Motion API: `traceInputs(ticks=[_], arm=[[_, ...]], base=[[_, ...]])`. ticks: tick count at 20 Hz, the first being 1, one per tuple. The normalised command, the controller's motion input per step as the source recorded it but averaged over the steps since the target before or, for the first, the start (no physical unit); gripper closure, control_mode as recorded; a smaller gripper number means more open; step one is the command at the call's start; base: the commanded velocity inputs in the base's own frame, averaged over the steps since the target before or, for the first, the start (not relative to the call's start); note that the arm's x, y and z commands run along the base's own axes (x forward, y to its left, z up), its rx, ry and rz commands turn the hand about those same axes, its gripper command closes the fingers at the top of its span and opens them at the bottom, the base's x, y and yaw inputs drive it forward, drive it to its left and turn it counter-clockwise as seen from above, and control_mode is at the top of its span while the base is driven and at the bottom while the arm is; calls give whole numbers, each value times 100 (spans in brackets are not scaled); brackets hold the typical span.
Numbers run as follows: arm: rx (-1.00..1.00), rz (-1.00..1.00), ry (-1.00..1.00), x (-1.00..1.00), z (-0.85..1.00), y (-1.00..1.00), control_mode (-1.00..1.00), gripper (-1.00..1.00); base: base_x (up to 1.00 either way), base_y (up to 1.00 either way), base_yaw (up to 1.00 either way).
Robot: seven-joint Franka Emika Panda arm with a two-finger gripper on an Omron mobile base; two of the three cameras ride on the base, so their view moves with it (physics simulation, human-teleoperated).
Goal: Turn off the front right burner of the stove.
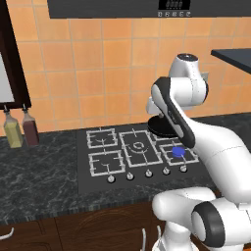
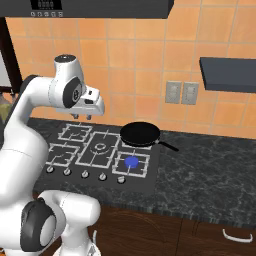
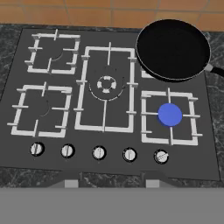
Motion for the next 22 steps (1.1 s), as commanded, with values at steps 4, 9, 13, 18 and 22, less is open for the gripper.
traceInputs(ticks=[4,9,13,18,22], arm=[[0,0,0,-20,0,0,-100,-100],[0,0,0,-57,-2,0,-100,-100],[0,-8,0,-60,-12,-30,-100,-100],[2,-26,0,-36,-30,-70,-100,-100],[5,-31,0,-8,-30,-78,-100,-100]], base=[[0,0,0],[0,0,0],[0,0,0],[0,0,0],[0,0,0]])
